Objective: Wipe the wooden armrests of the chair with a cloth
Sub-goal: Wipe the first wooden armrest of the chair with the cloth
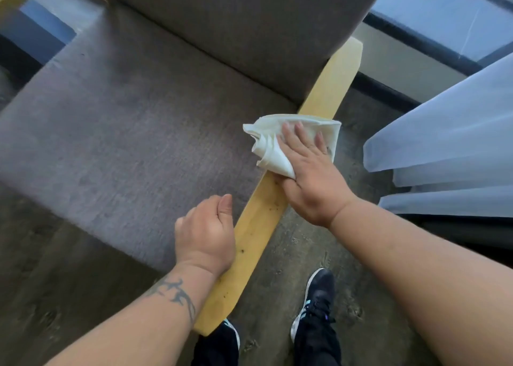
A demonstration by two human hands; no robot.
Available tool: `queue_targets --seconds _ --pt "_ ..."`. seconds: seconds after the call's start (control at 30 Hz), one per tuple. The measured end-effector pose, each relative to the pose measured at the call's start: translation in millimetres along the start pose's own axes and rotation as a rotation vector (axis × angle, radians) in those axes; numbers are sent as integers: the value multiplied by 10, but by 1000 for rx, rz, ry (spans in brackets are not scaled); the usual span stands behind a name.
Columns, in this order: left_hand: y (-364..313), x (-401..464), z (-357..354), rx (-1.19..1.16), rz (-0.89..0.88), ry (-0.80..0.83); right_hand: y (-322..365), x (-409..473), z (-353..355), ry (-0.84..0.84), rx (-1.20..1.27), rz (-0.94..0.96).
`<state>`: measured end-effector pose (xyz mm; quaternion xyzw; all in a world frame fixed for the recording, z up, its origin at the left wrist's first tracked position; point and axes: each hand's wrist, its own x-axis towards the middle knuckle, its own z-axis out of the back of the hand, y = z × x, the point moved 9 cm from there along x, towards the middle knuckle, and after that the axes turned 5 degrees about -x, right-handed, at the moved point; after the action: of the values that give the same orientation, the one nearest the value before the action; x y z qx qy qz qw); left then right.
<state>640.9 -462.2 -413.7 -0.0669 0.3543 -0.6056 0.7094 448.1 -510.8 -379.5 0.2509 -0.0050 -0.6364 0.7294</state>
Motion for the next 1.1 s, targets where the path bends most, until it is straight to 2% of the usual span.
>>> queue_targets --seconds 0.13,0.2,0.33,0.43,0.47,0.53,0.6,0.67,0.73,0.83,0.9,1.03,1.1 --pt "37 29 -40 53 5 45 497 -448 -272 61 115 79" --pt "86 24 -76 69 75 95 729 -669 -442 132 187 82" --pt "185 -9 -70 -217 289 112 890 -765 -491 193 301 -7" --pt "170 -55 60 -546 326 127 967 -795 -265 234 242 82" --pt "221 -55 124 -666 393 78 941 -774 -151 227 236 104" --pt "255 -7 274 -704 425 -7 786 -594 155 110 250 84" --pt "206 2 382 -714 459 -18 515 -262 424 -60 189 27" --pt "115 -28 420 -745 455 1 285 79 525 -120 76 -3" --pt "-48 -86 469 -604 337 -3 181 301 449 -82 -39 32" --pt "-383 -181 473 -145 54 -78 212 455 280 -56 -141 129" --pt "-633 -240 354 6 -79 -98 264 510 155 -48 -167 171" --pt "-818 -178 -46 83 -122 -51 236 539 91 -215 -103 138" --pt "-778 -116 -180 204 -125 -37 222 528 109 -283 -101 122"
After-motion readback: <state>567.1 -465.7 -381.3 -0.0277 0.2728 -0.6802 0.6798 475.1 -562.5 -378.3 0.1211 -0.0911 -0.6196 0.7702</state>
